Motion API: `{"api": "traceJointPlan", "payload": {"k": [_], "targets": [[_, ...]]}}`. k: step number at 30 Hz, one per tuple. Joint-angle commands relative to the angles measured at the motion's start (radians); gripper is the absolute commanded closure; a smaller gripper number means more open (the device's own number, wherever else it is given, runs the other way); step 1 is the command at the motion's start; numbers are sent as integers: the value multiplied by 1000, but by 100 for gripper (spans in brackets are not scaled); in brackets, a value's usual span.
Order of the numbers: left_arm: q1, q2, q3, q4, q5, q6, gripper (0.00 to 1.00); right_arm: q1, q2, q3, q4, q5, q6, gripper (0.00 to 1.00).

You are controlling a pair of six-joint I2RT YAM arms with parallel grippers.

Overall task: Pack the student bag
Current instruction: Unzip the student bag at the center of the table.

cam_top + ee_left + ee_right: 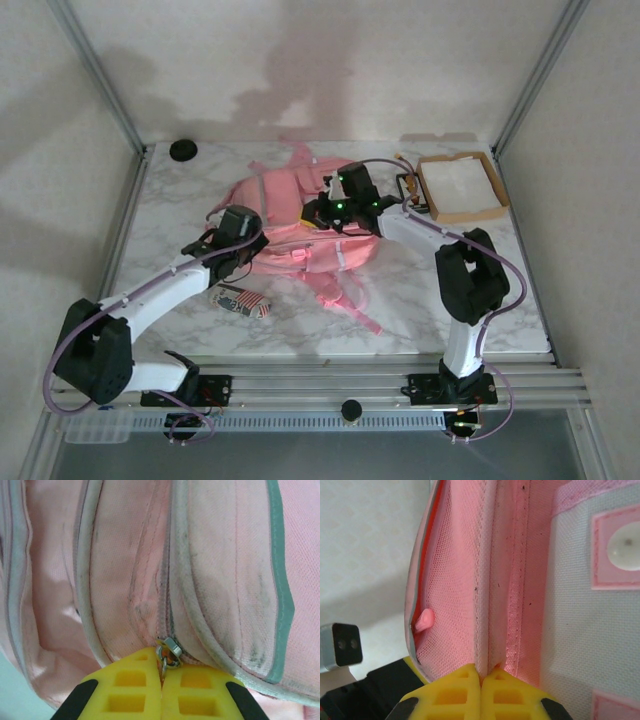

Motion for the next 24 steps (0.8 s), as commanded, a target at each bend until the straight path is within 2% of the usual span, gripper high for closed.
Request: {"api": "traceJointPlan", "payload": {"k": [1,3,7,9,11,14,16,20,24], "targets": [[75,34,24,-59,-139,148,100,-80,-26,94,-138,63,-124,100],[50,41,36,-40,-149,177,100,-56,-49,117,-175,140,-192,98],[50,21,32,-23,-126,213,100,-52,-134,61,-201,208,-327,65],[50,16,30,-14,-103,234,100,-49,-177,14,-185,183,-432,58],[51,9,23,7,-88,259,100,-41,-204,-33,-131,88,-572,45],[52,-3,19,27,-78,289,100,30,-190,-17,-136,38,-829,33],[53,-19,10,48,-49,317,100,84,-151,7,-148,74,-991,32],[69,-52,-26,98,6,329,100,105,-98,10,-73,21,-1182,36],[77,-62,-37,109,30,337,100,165,-54,32,-31,100,-1376,34]]}}
